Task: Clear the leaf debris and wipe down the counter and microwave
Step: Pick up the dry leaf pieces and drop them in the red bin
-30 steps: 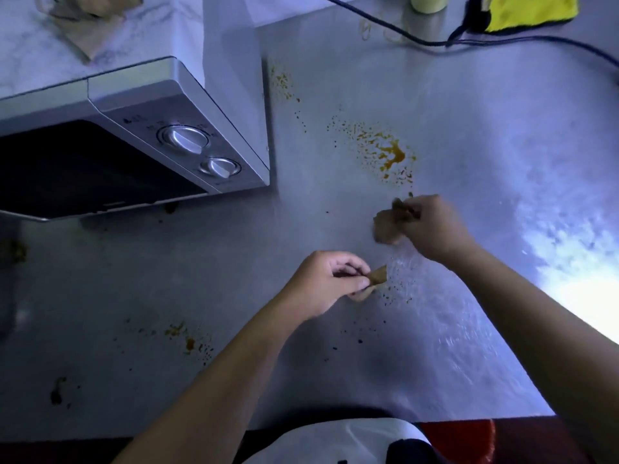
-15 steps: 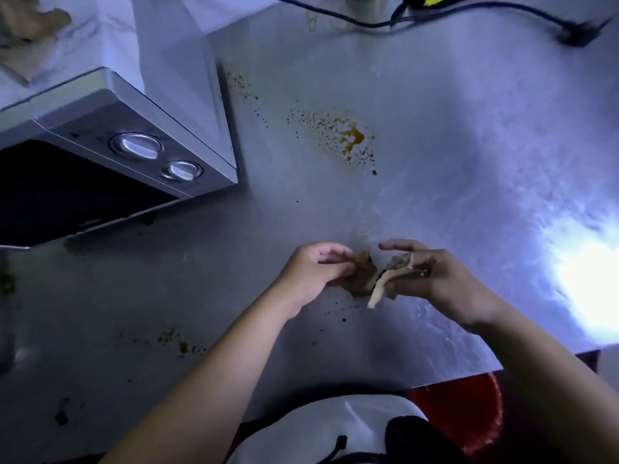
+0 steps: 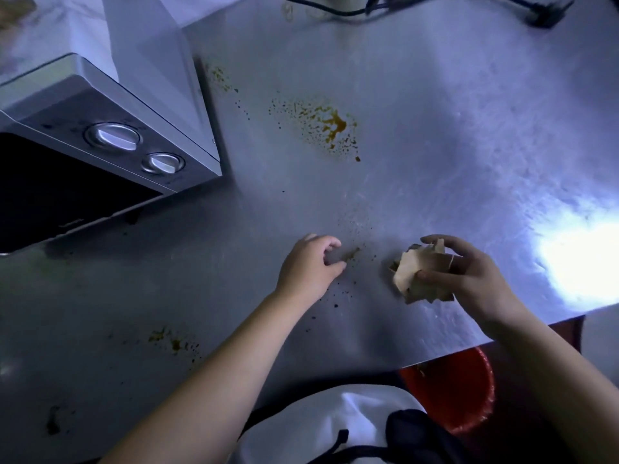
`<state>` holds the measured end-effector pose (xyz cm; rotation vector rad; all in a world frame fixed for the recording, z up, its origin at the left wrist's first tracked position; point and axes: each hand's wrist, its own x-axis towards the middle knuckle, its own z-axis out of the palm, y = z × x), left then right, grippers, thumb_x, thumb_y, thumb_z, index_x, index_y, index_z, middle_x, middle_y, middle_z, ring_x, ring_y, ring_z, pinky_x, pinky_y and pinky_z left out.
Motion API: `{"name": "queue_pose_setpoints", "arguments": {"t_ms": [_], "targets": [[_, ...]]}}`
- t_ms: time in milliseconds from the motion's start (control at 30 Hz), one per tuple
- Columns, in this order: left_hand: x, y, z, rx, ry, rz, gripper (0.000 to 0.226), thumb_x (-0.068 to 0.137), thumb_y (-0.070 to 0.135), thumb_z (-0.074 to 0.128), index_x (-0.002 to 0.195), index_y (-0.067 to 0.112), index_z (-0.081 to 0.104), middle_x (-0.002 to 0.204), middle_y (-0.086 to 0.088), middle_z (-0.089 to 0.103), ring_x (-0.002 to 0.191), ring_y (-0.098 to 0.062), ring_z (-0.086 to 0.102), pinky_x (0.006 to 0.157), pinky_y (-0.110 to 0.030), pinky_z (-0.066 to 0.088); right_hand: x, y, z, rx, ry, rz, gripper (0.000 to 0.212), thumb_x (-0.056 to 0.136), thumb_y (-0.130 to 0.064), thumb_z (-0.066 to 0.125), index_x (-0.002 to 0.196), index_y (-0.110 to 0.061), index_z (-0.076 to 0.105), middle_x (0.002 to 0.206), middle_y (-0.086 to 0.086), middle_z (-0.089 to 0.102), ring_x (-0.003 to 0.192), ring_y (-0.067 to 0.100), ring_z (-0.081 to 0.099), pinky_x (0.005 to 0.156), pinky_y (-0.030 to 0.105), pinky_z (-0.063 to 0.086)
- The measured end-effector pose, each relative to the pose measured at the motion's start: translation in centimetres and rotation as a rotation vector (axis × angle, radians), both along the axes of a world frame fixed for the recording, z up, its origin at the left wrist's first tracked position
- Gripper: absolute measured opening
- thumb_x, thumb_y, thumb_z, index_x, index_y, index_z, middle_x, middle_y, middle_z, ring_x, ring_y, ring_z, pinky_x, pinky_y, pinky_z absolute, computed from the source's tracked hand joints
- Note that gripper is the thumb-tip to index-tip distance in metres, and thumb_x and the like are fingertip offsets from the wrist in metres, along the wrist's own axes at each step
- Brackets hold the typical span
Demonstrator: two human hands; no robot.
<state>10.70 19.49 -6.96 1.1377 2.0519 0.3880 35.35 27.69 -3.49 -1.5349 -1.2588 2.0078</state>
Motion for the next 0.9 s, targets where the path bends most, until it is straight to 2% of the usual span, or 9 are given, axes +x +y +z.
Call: {"name": "queue_pose_setpoints", "arguments": {"t_ms": [167, 300, 367, 467, 567, 667, 733, 833, 900], "targets": [[1.0, 0.9, -0.5, 0.087, 0.201, -0.079, 0.011, 0.083, 0.015, 0.073, 0.093, 0.020, 0.072, 0.099, 0.000, 0.062, 0.092, -0.024, 0.061, 0.076, -0.038, 0.052, -0.2, -1.3, -0.1, -0.038, -0.032, -0.133, 0.020, 0.076, 0.006, 0.076, 0.095, 0.001, 0.072, 0.073, 0.017, 0.070, 0.060, 0.028, 0.066, 0.050, 0.034, 0.051], [0.6, 1.1, -0.4, 0.076, 0.292, -0.141, 0.005, 0.086, 0.019, 0.071, 0.082, 0.022, 0.073, 0.093, 0.001, 0.063, 0.089, -0.024, 0.059, 0.068, -0.030, 0.045, -1.7, -1.9, 0.0, -0.067, -0.064, -0.240, 0.021, 0.077, 0.005, 0.076, 0.094, -0.007, 0.074, 0.086, 0.020, 0.073, 0.075, 0.045, 0.068, 0.067, 0.051, 0.055], [0.4, 1.2, -0.2, 0.058, 0.305, -0.182, 0.008, 0.088, 0.019, 0.069, 0.081, 0.022, 0.072, 0.091, 0.002, 0.063, 0.088, -0.023, 0.059, 0.067, -0.029, 0.043, -2.5, -2.0, 0.1, -0.059, -0.084, -0.278, 0.020, 0.077, 0.006, 0.075, 0.090, -0.009, 0.074, 0.082, 0.019, 0.073, 0.074, 0.044, 0.067, 0.065, 0.048, 0.051], [0.2, 1.0, 0.6, 0.074, 0.111, -0.144, 0.009, 0.086, 0.015, 0.069, 0.079, 0.020, 0.070, 0.089, 0.002, 0.061, 0.084, -0.021, 0.061, 0.072, -0.031, 0.048, -4.0, -2.1, 0.5, -0.025, -0.113, -0.338, 0.024, 0.078, 0.008, 0.073, 0.087, -0.015, 0.073, 0.075, 0.008, 0.072, 0.063, 0.026, 0.068, 0.049, 0.029, 0.049], [-0.5, 0.1, 3.0, 0.206, -0.211, -0.012, 0.020, 0.080, 0.015, 0.077, 0.071, 0.031, 0.067, 0.092, 0.007, 0.061, 0.084, -0.012, 0.061, 0.077, -0.025, 0.048, -6.1, -2.3, 1.4, 0.005, -0.084, -0.270, 0.021, 0.082, 0.007, 0.071, 0.097, -0.007, 0.072, 0.077, 0.011, 0.070, 0.061, 0.023, 0.067, 0.048, 0.026, 0.046], [-2.1, -1.2, 6.2, 0.323, -0.239, 0.005, 0.024, 0.076, 0.021, 0.079, 0.067, 0.039, 0.065, 0.107, 0.015, 0.060, 0.092, 0.007, 0.056, 0.083, -0.011, 0.043, -9.4, -3.0, 3.8, 0.048, 0.002, -0.094, 0.016, 0.082, 0.002, 0.073, 0.098, -0.002, 0.073, 0.091, 0.030, 0.070, 0.076, 0.047, 0.064, 0.065, 0.053, 0.048], [-3.7, -2.0, 8.1, 0.353, -0.230, 0.054, 0.026, 0.077, 0.018, 0.078, 0.067, 0.037, 0.065, 0.114, 0.011, 0.062, 0.102, 0.004, 0.057, 0.093, -0.021, 0.048, -11.7, -3.9, 6.0, 0.028, 0.118, -0.005, 0.021, 0.083, 0.006, 0.069, 0.103, 0.002, 0.072, 0.099, 0.036, 0.068, 0.087, 0.061, 0.062, 0.077, 0.067, 0.048], [-6.9, -3.4, 10.8, 0.349, -0.345, 0.151, 0.022, 0.074, 0.018, 0.076, 0.064, 0.033, 0.063, 0.101, 0.005, 0.073, 0.095, -0.017, 0.068, 0.089, -0.043, 0.057, -15.0, -5.3, 9.3, 0.022, 0.220, 0.084, 0.030, 0.082, 0.006, 0.066, 0.111, 0.000, 0.071, 0.098, 0.033, 0.070, 0.081, 0.049, 0.066, 0.066, 0.040, 0.047], [-9.2, -4.6, 12.5, 0.361, -0.357, 0.169, 0.009, 0.069, 0.027, 0.073, 0.068, 0.031, 0.066, 0.087, 0.007, 0.074, 0.083, -0.018, 0.070, 0.081, -0.045, 0.059, -17.3, -6.3, 11.2, 0.034, 0.258, 0.111, 0.035, 0.077, -0.002, 0.070, 0.112, -0.001, 0.071, 0.094, 0.033, 0.069, 0.076, 0.038, 0.060, 0.065, 0.037, 0.041]]}}
